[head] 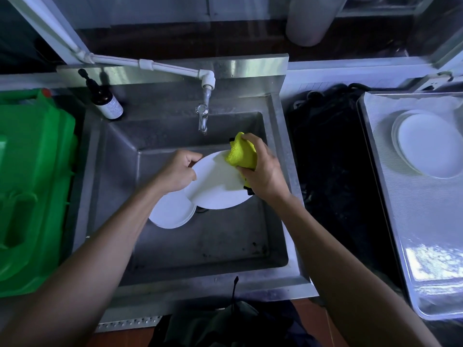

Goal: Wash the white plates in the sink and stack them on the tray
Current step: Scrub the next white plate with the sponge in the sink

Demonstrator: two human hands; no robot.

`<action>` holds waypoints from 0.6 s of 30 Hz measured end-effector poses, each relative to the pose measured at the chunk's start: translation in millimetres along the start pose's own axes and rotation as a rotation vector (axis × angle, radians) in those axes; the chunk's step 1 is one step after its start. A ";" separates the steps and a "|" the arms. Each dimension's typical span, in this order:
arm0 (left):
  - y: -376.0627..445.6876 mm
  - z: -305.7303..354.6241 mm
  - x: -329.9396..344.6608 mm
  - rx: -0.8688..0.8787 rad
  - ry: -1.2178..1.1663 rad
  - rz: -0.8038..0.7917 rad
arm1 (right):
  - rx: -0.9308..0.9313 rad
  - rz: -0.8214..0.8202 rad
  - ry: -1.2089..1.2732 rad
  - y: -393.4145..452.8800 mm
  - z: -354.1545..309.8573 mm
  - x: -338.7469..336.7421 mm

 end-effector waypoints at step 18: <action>-33.7 -53.0 32.7 -0.537 -0.828 0.293 | -0.202 0.196 -0.266 -12.8 -16.0 -11.3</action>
Point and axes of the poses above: each hand's wrist, its own y-axis towards the middle knuckle, its own x-axis out of the palm, z = x × y, the point moved 3 cm from there along y, towards the middle knuckle, and after that the axes turned 9 degrees about -y, right-handed, at the moved point
